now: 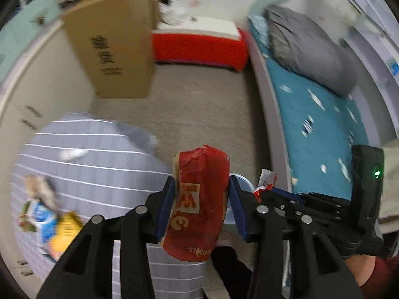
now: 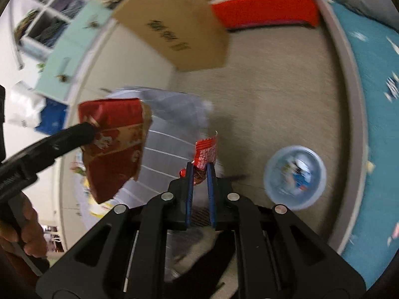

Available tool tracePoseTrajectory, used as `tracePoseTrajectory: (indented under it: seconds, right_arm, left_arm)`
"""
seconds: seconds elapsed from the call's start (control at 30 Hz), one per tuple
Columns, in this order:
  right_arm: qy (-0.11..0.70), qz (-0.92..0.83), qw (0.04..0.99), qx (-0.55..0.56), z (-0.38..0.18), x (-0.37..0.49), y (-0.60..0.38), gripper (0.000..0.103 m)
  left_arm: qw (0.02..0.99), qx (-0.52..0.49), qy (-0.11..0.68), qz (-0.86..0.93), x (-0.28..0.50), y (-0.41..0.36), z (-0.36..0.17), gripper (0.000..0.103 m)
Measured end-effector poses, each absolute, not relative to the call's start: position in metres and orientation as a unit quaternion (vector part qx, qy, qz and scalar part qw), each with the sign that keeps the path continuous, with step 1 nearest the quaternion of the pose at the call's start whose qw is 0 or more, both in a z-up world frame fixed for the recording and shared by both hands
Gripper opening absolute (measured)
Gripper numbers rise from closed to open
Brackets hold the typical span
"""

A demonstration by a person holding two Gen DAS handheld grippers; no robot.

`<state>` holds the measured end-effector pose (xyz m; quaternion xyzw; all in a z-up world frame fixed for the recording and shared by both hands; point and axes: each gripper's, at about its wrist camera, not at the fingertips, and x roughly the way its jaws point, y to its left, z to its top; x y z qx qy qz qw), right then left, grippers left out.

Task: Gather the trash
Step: 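Carry both items over the blue bucket and open both tools to drop them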

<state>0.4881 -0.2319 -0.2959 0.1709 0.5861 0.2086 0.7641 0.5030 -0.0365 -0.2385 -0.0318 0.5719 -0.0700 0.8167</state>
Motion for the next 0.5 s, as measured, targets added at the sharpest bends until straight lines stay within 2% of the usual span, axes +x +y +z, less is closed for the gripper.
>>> tracePoseTrajectory:
  seconds: [0.3,0.37,0.43,0.5]
  right_arm:
    - [0.633,0.134,0.738,0.193,-0.36,0.475,-0.312,0.014]
    - [0.636,0.127,0.734,0.204,-0.371,0.477,-0.321,0.014]
    - [0.644,0.123,0.724,0.214,-0.384,0.48,-0.327,0.021]
    - [0.649,0.117,0.719,0.219,-0.39,0.48,-0.335,0.041]
  left_arm:
    - [0.775,-0.09,0.619,-0.088,0.517,-0.11,-0.32,0.042]
    - [0.774,-0.072,0.623,-0.086,0.518,-0.122,-0.33,0.043]
    - [0.767,-0.074,0.631,-0.092,0.52,-0.13,-0.341,0.043]
    - [0.756,-0.09,0.642,-0.093,0.521,-0.135,-0.355,0.043]
